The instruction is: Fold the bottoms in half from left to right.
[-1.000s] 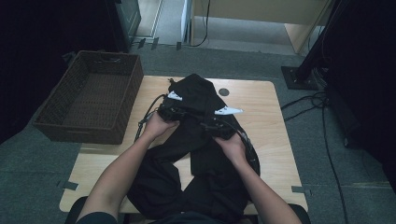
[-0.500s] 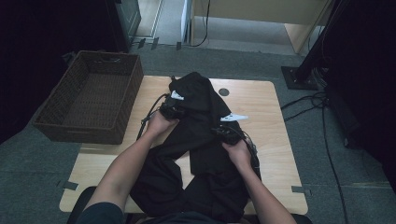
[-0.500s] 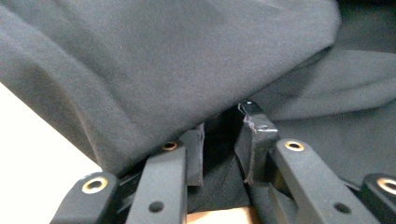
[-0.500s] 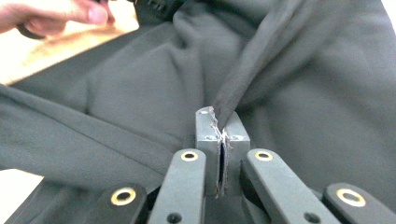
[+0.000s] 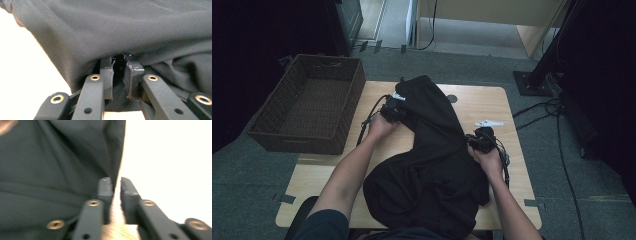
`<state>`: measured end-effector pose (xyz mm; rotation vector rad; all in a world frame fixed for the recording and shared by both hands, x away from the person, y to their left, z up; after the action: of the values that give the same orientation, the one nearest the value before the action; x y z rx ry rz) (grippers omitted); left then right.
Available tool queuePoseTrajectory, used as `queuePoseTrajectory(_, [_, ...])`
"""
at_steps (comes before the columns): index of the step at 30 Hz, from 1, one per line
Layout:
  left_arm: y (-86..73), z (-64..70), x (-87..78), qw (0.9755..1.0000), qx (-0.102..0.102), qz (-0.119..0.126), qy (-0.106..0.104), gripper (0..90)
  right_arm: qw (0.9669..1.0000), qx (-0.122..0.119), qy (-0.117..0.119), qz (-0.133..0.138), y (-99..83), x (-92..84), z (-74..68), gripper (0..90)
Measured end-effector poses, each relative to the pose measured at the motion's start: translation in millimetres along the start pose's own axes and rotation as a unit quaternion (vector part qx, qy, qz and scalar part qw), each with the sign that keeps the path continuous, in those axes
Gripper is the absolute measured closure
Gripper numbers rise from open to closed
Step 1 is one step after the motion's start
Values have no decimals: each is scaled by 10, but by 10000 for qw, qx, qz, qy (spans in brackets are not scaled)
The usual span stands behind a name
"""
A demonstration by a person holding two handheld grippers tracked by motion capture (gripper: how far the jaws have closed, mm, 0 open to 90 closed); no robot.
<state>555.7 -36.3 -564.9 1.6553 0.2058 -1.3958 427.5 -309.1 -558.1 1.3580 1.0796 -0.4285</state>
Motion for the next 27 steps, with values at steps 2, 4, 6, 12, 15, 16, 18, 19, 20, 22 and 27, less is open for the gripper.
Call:
queuePoseTrajectory(2, [2, -5, -11, 9999, -47, -47, -81, 759, 10000, 35, -35, 46, -3, -18, 17, 694])
queuePoseTrajectory(4, [13, 29, -53, 9999, -21, -42, -157, 759, 9995, -7, 1, 313, 33, -112, -8, 693])
queuePoseTrajectory(6, [37, 99, -127, 9996, 29, 3, -269, 759, 9980, -82, 111, 609, 97, -264, -92, 703])
queuePoseTrajectory(12, [16, 510, -404, 9977, 410, 226, -495, 726, 9961, -473, 411, 619, 48, -350, -417, 679])
queuePoseTrajectory(15, [-105, 742, -475, 9963, 461, 184, -697, 715, 9952, -682, 475, 513, -64, -243, -539, 652])
queuePoseTrajectory(16, [-138, 807, -487, 9959, 467, 191, -749, 716, 9953, -721, 473, 431, -100, -201, -562, 651])
queuePoseTrajectory(18, [-247, 999, -522, 9941, 618, 150, -883, 715, 9954, -796, 475, 244, -158, -122, -595, 652])
queuePoseTrajectory(19, [-291, 1069, -533, 9934, 657, 171, -922, 713, 9950, -890, 439, 138, -189, -61, -607, 652])
queuePoseTrajectory(20, [-322, 1120, -541, 9928, 652, 173, -993, 711, 9950, -905, 423, 70, -210, -19, -612, 651])
queuePoseTrajectory(22, [-411, 1253, -552, 9910, 668, 209, -1138, 703, 9948, -931, 400, 57, -233, 30, -616, 652])
queuePoseTrajectory(27, [-622, 1461, -488, 9892, 849, 143, -1185, 672, 9950, -915, 383, 122, -240, 71, -620, 657])
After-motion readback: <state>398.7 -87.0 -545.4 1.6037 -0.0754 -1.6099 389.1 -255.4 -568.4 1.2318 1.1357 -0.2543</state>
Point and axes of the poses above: each handheld gripper's, and its own axes: x roughly forward along the jaws, y roughly out of its top, z roughly to its right, the point moved 8 cm from there along x, roughly forward along the jaws, and after that the axes turned 10 degrees about -z, right-handed, at the moved point
